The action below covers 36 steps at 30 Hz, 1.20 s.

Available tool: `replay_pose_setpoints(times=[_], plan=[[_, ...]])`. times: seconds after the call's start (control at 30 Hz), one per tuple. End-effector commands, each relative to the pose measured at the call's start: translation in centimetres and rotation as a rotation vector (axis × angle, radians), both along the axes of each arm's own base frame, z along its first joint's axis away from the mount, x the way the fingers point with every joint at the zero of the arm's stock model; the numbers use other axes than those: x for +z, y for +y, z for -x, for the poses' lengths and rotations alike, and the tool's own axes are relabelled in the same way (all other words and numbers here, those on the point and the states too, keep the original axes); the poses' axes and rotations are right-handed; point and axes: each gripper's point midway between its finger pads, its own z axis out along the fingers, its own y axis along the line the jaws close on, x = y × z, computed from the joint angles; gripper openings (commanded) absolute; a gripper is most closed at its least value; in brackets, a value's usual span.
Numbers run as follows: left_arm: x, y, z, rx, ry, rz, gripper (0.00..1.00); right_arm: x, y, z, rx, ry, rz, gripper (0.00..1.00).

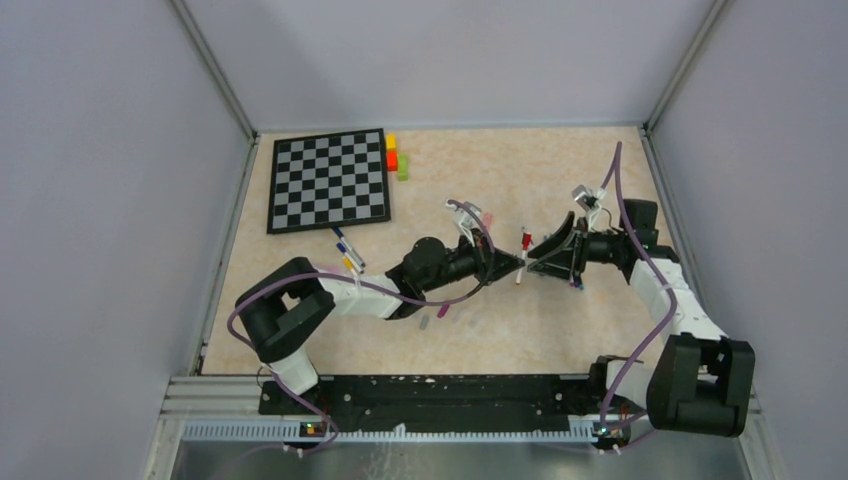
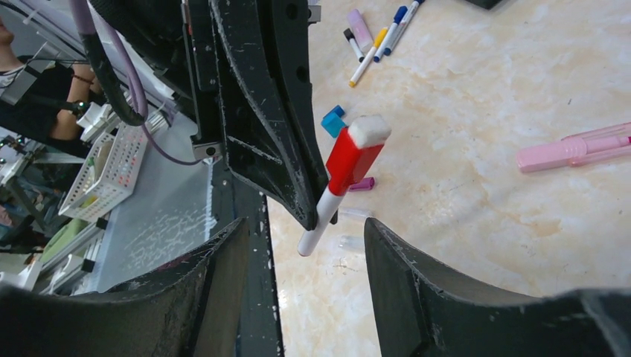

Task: Open the pen caps
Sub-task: Pick up the pen from the center of the board.

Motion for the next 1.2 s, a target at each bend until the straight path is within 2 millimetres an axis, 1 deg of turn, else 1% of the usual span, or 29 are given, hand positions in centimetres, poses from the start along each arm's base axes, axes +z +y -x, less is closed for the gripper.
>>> replay_pose_setpoints(times=[0.0,0.1,0.27,0.57,0.77,1.0,1.17], plan=[[2.0,-0.2,1.5,-0.082,-0.071,0.007,0.00,1.5,-0.8,-1.0,-0.025,-0.064,0.001,0.57],[1.1,-0.1,2.1,-0.119,-0.076,-0.042,0.00,1.8,-1.4,-1.0,-0.033,-0.076,-0.017,0.58],[0.2,0.7,2.9,-0.131,-0.071,-0.070,0.00,1.1,-1.6,-1.4,-0.056,-0.052,-0.006,0.58],[-0.3,0.4,4.0,-0.209,-0.077,-0.087,0.00,0.5,-1.5,-1.3,-0.057,-0.025,-0.014,0.58],[-0.4,0.0,4.2,-0.234,-0.072,-0.091,0.00,0.2,-1.0,-1.1,-0.040,-0.004,-0.018,0.57],[-0.3,-0.3,4.2,-0.245,-0.067,-0.087,0.00,0.0,-0.1,-0.5,0.003,0.017,-0.023,0.53],[-0.2,-0.3,4.3,-0.247,-0.065,-0.082,0.00,0.0,0.3,-0.3,0.020,0.029,-0.027,0.45]])
